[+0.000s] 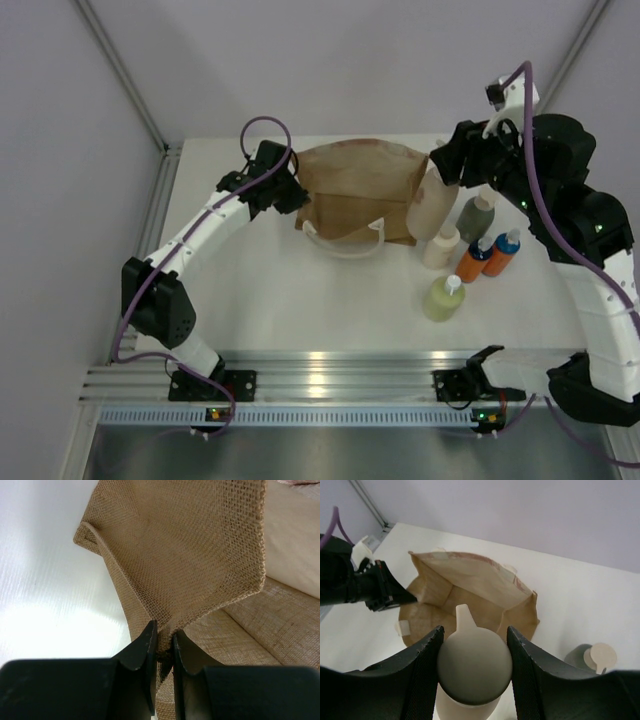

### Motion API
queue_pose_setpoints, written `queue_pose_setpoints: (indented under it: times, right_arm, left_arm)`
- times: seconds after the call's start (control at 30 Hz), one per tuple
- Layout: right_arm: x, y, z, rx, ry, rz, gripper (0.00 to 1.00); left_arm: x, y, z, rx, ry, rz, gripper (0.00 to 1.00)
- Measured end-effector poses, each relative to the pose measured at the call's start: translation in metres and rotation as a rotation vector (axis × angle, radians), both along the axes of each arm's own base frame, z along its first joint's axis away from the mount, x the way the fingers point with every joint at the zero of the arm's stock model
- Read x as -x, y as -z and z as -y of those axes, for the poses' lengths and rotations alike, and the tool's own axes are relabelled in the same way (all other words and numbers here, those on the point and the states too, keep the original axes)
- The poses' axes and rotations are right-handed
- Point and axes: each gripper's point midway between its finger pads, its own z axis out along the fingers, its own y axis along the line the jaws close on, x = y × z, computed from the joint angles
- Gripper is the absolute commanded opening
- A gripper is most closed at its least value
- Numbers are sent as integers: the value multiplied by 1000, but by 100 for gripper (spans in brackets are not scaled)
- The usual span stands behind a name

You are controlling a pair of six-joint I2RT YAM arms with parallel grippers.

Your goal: Take the personal care products out of the canvas bag

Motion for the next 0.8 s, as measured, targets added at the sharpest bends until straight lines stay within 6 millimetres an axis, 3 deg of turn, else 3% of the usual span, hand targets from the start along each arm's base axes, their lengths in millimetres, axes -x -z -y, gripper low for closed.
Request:
queue_pose_setpoints:
  times: [0.1, 0.43, 0.63, 0.8]
  right_arm:
    - [9, 30, 7, 43, 4, -44, 0]
    - [37, 169, 16, 132, -20, -264, 0]
    - [48, 226, 12, 126, -61, -303, 0]
    - [48, 258, 7, 124, -88, -313, 0]
  left_arm:
    - [0, 0, 0, -3, 2, 2, 0]
    - [-3, -7, -2, -1, -1, 12, 0]
    - [-8, -16, -8, -23, -10, 40, 7]
    - [-11, -21, -13, -50, -12, 59, 9]
